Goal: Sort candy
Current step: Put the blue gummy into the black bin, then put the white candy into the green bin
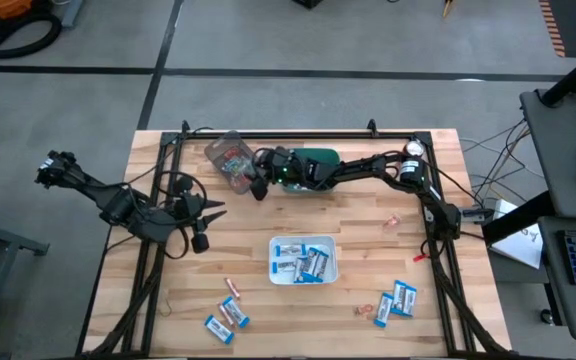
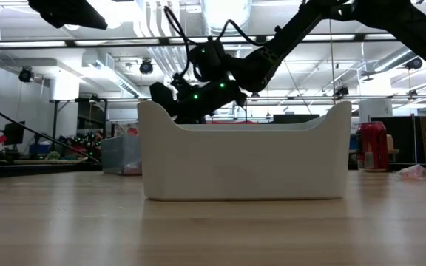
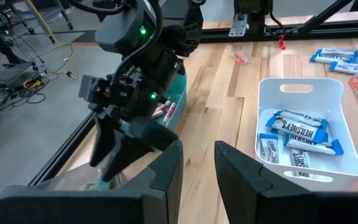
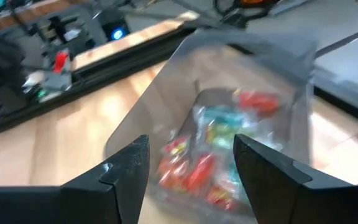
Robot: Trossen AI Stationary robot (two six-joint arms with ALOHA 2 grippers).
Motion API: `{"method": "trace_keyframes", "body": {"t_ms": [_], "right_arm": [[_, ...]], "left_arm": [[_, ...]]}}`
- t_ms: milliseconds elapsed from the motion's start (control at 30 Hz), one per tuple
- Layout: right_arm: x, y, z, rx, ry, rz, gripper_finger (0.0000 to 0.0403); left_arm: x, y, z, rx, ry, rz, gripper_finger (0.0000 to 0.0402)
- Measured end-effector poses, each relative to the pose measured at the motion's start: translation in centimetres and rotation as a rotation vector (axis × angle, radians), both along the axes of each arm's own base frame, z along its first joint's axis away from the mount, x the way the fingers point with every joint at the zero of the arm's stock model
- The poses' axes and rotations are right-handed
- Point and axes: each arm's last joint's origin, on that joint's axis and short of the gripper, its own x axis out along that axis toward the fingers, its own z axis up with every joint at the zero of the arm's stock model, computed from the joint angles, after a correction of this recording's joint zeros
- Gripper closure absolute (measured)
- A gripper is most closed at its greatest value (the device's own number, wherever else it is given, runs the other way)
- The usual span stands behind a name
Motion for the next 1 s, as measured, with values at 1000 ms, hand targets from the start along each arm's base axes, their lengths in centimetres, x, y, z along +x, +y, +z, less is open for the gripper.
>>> {"method": "trace_keyframes", "body": {"t_ms": [1000], "right_arm": [[-9.1, 11.4, 17.6, -0.107, 0.152, 0.426, 0.0183]], "left_arm": [[2.7, -3.0, -3.4, -0.289, 0.304, -0.338, 0.0321]]}}
